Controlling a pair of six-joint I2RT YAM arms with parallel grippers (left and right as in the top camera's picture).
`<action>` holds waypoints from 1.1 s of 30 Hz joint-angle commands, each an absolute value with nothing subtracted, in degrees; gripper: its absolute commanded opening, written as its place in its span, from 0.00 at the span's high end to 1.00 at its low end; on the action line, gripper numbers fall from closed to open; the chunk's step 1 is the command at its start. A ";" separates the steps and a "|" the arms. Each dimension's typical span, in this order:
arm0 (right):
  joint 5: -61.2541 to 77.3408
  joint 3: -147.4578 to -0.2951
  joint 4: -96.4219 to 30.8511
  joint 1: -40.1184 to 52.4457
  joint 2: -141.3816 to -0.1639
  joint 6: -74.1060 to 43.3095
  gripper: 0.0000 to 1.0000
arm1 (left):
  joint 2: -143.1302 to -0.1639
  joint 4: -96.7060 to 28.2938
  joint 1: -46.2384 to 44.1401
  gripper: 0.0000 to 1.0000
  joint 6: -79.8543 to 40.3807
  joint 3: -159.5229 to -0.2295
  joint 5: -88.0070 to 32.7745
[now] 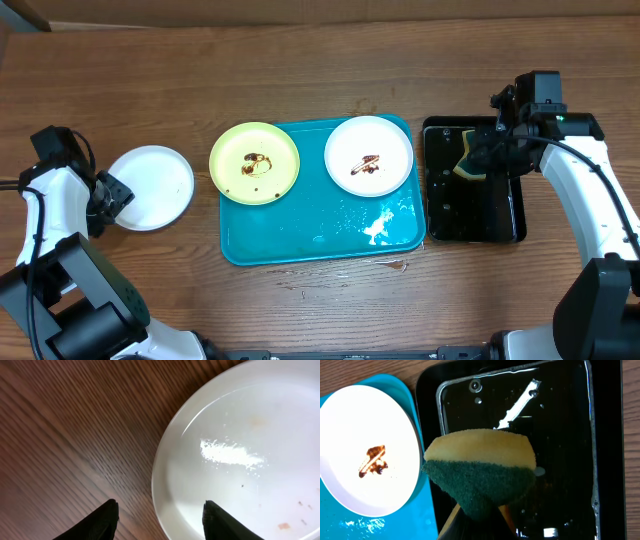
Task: Clean dirty plates on tray and stack at the side
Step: 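Set the white plate on the table left of the tray, release, then grip the yellow-green plate rim with left gripper and pull it forward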
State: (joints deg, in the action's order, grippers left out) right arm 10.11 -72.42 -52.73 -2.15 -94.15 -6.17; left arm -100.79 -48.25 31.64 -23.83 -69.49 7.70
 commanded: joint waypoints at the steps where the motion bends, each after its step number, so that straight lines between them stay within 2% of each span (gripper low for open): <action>1: 10.57 -72.90 -52.38 -1.85 -94.00 -5.91 0.96 | -99.07 -50.22 31.73 0.44 -24.01 -72.34 -0.89; 5: 10.57 -72.90 -51.31 -1.85 -94.00 -5.91 0.96 | -96.36 -51.96 29.93 0.43 -21.69 -73.47 -14.70; 9: 10.59 -72.90 -50.54 -1.85 -94.00 -5.91 0.96 | -95.07 -50.89 25.26 0.37 -15.31 -73.45 -21.45; 13: 10.61 -72.90 -51.24 -1.85 -94.00 -5.91 0.96 | -95.98 -49.52 18.63 0.36 -8.19 -73.38 -17.23; 15: 10.59 -72.90 -51.75 -1.85 -94.00 -5.91 0.96 | -96.60 -48.58 15.86 0.33 -7.22 -73.38 -13.85; 19: 10.59 -72.90 -52.29 -1.85 -94.00 -5.91 0.96 | -98.26 -45.52 10.70 0.33 -7.31 -73.38 -5.72; 26: 10.59 -72.90 -53.98 -1.85 -94.00 -5.91 0.96 | -101.01 -39.83 6.87 0.33 -7.29 -73.36 -4.43; 33: 10.59 -72.90 -56.10 -1.85 -94.00 -5.91 0.96 | -107.28 -38.41 6.35 0.40 -8.67 -73.36 -4.27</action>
